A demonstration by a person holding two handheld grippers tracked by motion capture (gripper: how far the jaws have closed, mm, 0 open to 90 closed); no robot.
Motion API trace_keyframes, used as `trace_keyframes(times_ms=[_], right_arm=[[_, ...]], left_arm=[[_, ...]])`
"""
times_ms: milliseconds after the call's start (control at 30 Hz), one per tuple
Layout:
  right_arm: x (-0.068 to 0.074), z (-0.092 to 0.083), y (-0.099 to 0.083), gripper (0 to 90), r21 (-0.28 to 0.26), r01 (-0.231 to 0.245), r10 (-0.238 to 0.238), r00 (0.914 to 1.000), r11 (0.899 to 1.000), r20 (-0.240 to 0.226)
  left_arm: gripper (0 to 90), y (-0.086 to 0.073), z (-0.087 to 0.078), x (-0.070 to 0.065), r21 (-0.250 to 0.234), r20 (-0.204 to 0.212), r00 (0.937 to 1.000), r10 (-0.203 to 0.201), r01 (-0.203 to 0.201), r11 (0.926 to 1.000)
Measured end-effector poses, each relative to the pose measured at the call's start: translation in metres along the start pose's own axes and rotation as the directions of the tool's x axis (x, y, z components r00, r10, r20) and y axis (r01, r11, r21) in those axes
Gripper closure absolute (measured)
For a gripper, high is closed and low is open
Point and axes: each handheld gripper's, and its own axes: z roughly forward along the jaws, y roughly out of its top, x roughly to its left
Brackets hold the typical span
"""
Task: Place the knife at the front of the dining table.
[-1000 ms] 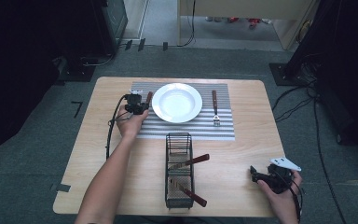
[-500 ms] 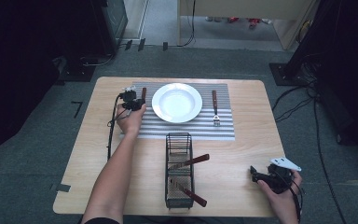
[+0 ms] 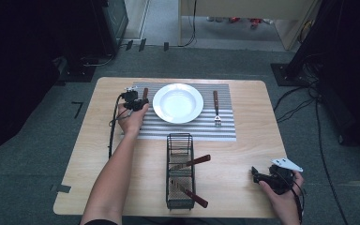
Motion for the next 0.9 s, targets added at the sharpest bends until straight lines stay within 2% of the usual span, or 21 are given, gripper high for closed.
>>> trace_keyframes(times_ms=[133, 333, 367, 467, 633, 700, 900], right_arm=[[0.0, 0.0, 0.0, 6.0, 0.0, 0.0, 0.0, 1.0, 1.0, 0.0], [0.0, 0.0, 0.0, 5.9, 0.0, 0.0, 0.0, 1.0, 1.0, 0.0], [0.0, 0.0, 0.0, 5.9, 0.0, 0.0, 0.0, 1.0, 1.0, 0.0], [0.0, 0.0, 0.0, 5.9, 0.0, 0.0, 0.0, 1.0, 1.0, 0.0], [0.0, 0.0, 0.0, 6.0, 0.0, 0.0, 0.0, 1.0, 1.0, 0.0], [0.0, 0.0, 0.0, 6.0, 0.0, 0.001, -0.001, 1.0, 1.0, 0.0], [0.0, 0.0, 0.0, 5.9, 0.0, 0.001, -0.001, 1.0, 1.0, 0.0]], left_arm=[[62.6, 0.0007, -0.001, 0.0018, 0.005, 0.023, 0.9997, -0.006, 0.006, 1.0], [58.7, 0.0047, -0.0056, 0.0018, -0.011, 0.02, 0.9997, -0.013, 0.013, 0.9998], [58.3, 0.005, -0.0063, 0.0017, -0.005, 0.015, 0.9999, -0.002, 0.002, 1.0], [59.4, 0.0051, -0.0073, 0.0018, 0.006, 0.018, 0.9998, -0.001, 0.0, 1.0], [65.6, 0.005, -0.0078, 0.0052, 0.041, -0.008, 1.0, -0.002, 0.002, 0.9991], [66.8, 0.0044, -0.0077, 0.0057, 0.055, -0.006, 1.0, 0.001, -0.001, 0.9985], [70.8, 0.003, -0.0074, 0.0059, 0.062, -0.009, 1.0, 0.002, -0.002, 0.9981]])
